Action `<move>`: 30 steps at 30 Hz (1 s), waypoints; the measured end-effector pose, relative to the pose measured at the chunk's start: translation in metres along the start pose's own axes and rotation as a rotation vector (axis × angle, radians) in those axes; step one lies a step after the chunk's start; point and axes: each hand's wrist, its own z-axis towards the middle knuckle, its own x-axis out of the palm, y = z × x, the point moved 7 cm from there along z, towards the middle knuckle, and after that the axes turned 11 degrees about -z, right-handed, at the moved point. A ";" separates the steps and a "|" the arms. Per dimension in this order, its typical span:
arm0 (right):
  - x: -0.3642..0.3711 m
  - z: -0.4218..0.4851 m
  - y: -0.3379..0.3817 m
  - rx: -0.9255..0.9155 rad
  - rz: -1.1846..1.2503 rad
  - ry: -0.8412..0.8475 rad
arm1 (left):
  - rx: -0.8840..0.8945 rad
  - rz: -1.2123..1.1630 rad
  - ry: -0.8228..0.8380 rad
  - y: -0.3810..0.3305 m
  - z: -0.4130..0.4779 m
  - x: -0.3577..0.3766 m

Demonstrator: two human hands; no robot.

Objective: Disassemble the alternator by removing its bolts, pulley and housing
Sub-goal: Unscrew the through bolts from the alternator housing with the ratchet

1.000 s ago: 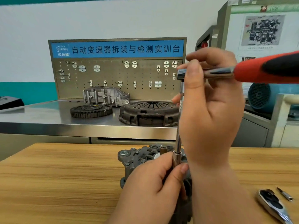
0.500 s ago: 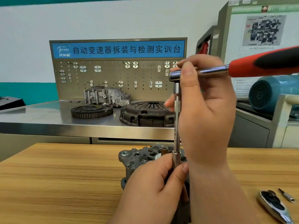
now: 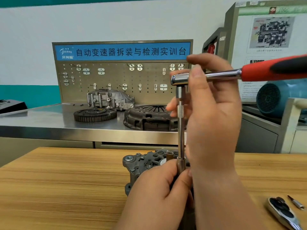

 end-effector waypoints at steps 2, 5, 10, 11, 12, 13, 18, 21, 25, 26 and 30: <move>0.002 -0.005 0.017 -0.259 -0.230 -0.014 | 0.010 0.000 0.005 -0.002 0.000 0.000; 0.003 -0.001 0.009 -0.036 -0.012 -0.001 | 0.025 -0.002 0.003 -0.003 -0.001 0.000; 0.015 -0.001 -0.018 0.482 0.658 0.144 | 0.091 0.052 -0.008 -0.004 -0.003 -0.002; 0.015 -0.001 -0.020 0.510 0.685 0.148 | 0.092 0.055 -0.008 -0.004 -0.003 -0.002; 0.012 -0.001 -0.021 0.499 0.655 0.133 | 0.090 0.052 -0.009 -0.004 -0.003 -0.002; 0.008 0.000 -0.020 0.441 0.558 0.110 | 0.081 0.050 -0.011 -0.004 -0.002 -0.002; -0.001 -0.002 0.016 -0.174 -0.214 -0.040 | 0.045 0.027 -0.006 -0.003 -0.001 -0.001; 0.000 -0.001 0.008 -0.038 -0.080 -0.051 | 0.067 0.009 0.005 -0.003 -0.002 0.000; 0.016 -0.003 -0.017 0.435 0.573 0.145 | 0.121 0.012 0.007 -0.004 -0.002 -0.001; 0.019 -0.004 -0.019 0.502 0.661 0.194 | 0.133 0.020 0.006 -0.004 -0.001 -0.001; 0.011 -0.001 -0.019 0.349 0.407 0.120 | 0.114 0.031 -0.002 -0.006 -0.001 -0.002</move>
